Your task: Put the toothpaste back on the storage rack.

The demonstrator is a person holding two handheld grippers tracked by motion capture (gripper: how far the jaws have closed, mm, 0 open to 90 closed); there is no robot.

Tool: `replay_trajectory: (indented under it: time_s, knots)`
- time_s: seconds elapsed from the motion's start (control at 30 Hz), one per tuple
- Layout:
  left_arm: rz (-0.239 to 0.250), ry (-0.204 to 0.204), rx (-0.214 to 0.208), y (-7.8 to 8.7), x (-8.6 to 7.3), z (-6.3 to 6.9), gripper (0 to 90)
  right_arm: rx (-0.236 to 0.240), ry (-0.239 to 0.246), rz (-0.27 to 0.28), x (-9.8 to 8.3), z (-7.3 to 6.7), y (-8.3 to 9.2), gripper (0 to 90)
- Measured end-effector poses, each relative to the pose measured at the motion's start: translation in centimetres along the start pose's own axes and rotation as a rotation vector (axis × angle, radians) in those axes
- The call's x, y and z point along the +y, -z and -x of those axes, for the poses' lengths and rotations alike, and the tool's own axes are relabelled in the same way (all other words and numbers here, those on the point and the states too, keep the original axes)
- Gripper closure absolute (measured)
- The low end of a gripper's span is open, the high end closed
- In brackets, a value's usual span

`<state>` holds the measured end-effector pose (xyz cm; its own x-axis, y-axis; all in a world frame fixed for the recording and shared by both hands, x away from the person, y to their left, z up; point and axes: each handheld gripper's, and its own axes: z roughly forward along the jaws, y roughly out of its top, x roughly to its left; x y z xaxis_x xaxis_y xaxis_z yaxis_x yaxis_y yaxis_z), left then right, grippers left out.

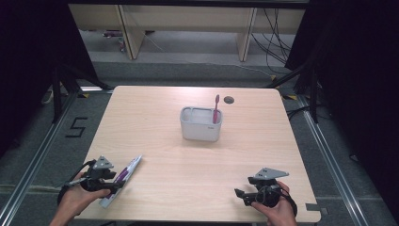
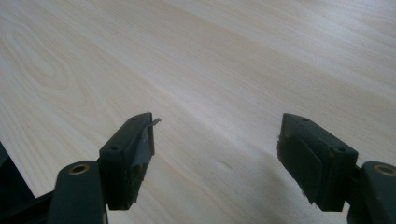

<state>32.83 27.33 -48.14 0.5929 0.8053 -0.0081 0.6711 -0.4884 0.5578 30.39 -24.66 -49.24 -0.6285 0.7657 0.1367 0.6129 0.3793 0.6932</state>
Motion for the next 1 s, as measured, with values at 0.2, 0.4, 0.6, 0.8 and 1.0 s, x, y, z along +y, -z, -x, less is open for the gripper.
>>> replay_trajectory:
  time_s: [0.2, 0.4, 0.6, 0.8, 1.0]
  knots:
    - [-0.067, 0.005, -0.028, -0.8, 1.1, -0.3, 48.9, 0.005, 0.001, -0.001, 0.0, 0.1, -0.1, 28.2]
    - [-0.129, -0.003, -0.038, -1.6, 1.5, -0.4, 51.6, 0.002, -0.015, -0.010, 0.0, -0.1, 0.0, 28.2]
    - [-0.149, -0.009, -0.050, -1.9, 1.6, -0.6, 54.9, 0.012, 0.009, -0.007, 0.0, 0.0, -0.1, 28.2]
    - [-0.174, -0.029, -0.065, -2.2, 1.9, -0.3, 58.3, 0.008, -0.014, -0.012, 0.0, -0.1, 0.0, 28.2]
    - [-0.206, -0.072, -0.066, -2.4, 2.4, 0.3, 59.5, 0.001, -0.001, 0.002, 0.0, -0.1, 0.0, 28.3]
